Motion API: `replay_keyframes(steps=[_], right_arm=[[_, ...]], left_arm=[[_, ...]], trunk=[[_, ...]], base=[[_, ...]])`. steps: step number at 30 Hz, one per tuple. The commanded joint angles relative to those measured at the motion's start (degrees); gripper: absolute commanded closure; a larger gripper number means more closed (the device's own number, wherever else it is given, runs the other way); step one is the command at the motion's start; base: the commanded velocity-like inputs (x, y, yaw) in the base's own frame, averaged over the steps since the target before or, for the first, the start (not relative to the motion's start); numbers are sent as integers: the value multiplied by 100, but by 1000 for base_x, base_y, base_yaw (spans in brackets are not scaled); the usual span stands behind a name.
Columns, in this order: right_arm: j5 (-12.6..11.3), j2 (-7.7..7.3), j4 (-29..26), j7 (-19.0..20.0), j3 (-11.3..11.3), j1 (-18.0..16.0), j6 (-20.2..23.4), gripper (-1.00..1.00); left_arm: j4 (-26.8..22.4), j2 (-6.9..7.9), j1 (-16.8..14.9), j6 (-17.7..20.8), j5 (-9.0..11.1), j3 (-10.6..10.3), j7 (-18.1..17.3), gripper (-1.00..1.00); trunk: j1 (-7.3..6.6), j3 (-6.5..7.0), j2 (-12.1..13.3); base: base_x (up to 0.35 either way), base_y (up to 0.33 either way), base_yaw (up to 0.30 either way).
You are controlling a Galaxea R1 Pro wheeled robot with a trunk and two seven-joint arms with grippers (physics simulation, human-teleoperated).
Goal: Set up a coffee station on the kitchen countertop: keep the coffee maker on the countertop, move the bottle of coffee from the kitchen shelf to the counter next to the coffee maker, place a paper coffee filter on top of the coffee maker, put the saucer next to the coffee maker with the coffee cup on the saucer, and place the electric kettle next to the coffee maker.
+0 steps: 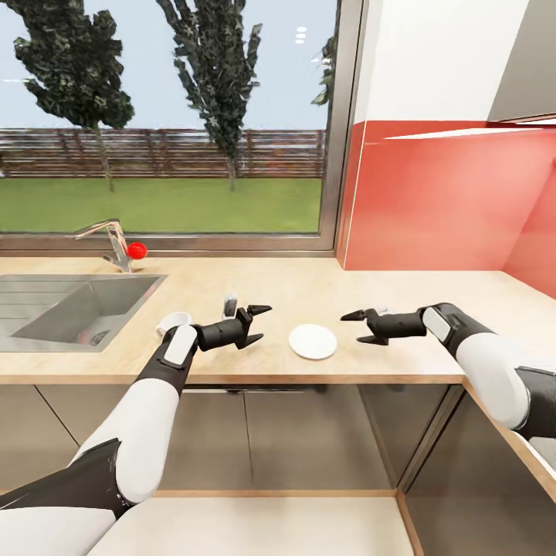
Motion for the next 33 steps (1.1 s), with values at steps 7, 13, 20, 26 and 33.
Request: replay_keyframes(steps=[7,13,20,26,33], right_arm=[[-32,140,76,-14,-9,28,-125,-100],[-32,252,102,-14,-11,32,-137,-100],[-32,300,103,-14,-11,36,-137,-100],[-32,356,111,-14,-11,37,-137,-100],[-35,405,205,-6,-11,37,-129,-100]], left_arm=[[65,-9,-7,38,-46,46,-33,-100],[96,-9,-7,38,-46,41,-33,-100],[99,-9,-7,38,-46,39,-34,-100],[105,-9,-7,38,-46,40,-35,-100],[114,-9,-7,38,-46,45,-36,-100]], trunk=[[0,-6,-4],[0,-6,-4],[0,-6,-4],[0,-6,-4],[0,-6,-4]], base=[[7,-5,0],[33,-33,0],[83,-71,0],[84,-61,0],[17,-11,0]])
